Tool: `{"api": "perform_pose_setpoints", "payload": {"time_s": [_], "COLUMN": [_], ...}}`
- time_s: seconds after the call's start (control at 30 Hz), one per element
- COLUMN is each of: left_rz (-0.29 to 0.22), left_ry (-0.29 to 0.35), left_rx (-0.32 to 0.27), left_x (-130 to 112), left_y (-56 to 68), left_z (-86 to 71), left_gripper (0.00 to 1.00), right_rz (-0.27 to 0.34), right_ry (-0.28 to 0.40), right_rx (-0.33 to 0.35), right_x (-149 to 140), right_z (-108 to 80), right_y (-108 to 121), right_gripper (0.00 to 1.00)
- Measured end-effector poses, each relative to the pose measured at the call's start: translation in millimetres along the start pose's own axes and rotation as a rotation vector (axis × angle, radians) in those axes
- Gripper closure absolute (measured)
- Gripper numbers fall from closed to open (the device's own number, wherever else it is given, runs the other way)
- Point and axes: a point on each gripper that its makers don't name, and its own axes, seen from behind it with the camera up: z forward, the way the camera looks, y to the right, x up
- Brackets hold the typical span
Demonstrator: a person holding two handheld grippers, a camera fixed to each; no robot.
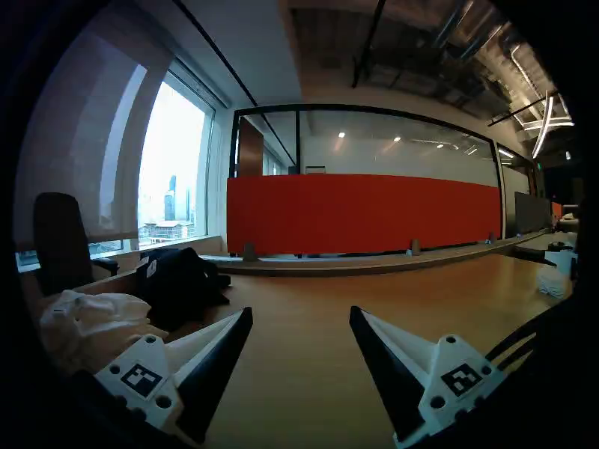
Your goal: Fold towel
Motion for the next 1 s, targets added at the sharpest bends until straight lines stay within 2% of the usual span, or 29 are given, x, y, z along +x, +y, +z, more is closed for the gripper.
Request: {"api": "perform_pose_setpoints", "payload": {"time_s": [1.0], "left_rz": [0.000], "left_ry": [-0.001], "left_rx": [0.000], "left_x": [2.8], "left_y": [-0.2], "left_z": [-0.7], "left_gripper": [0.04], "right_rz": [0.001], "right_ry": [-0.001], "right_rx": [0.000], "right_x": [1.9], "right_z": [-0.2], "right_y": [-0.9], "right_gripper": [0.00]}}
